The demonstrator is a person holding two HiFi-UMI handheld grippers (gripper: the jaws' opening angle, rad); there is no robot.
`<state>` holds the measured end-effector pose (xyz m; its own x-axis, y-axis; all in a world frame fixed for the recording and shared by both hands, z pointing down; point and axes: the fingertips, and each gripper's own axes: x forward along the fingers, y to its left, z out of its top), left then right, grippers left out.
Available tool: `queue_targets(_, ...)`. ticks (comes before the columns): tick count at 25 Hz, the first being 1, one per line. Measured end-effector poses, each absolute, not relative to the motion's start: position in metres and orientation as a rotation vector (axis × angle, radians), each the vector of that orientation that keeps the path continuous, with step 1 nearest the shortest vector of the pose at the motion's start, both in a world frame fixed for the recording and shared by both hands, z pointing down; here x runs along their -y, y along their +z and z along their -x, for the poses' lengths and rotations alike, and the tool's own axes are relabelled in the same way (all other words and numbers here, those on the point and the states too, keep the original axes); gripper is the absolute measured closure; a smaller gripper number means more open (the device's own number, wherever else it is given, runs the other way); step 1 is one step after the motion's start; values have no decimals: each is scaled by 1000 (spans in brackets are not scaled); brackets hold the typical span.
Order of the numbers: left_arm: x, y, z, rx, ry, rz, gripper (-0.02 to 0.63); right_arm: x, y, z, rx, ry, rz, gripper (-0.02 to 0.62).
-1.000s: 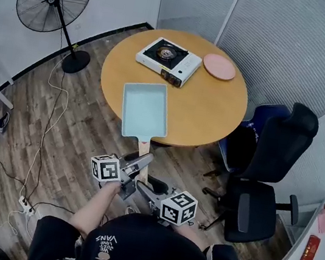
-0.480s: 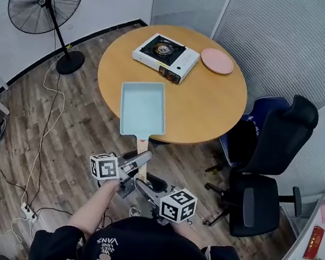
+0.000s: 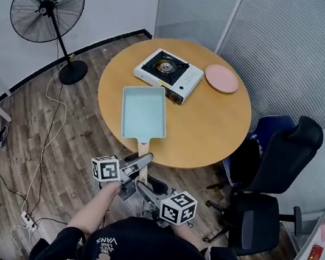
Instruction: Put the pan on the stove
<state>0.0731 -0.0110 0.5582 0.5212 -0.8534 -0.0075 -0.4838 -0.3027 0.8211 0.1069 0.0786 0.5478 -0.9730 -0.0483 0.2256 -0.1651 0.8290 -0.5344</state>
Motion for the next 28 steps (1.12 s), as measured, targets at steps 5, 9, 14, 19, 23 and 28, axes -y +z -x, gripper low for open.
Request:
queue_targets(5,52,550,-60,1099,-588,-1960,405,-37,543,-92,2815,846,-150,425)
queue_targets(9,76,554,-49,1112,-578,-1950,407,-13,543,-84,2805,847,-138,423)
queue_targets(14,102,552,-32,1081,-577,-1958,407,13,544,-63,2798,850,-170,425)
queue_targets(19,120,558,-17,1008,-559,-1978,405,28,549,-42,2787,855,-257,425)
queue_targets(23,138,559,5,926,-530,-1991,405,45,549,-14,2788,871,-380,425)
queue_targets(28,153,556,34,799,-451,-2036,405,58,546,27,2782,879,-540,423)
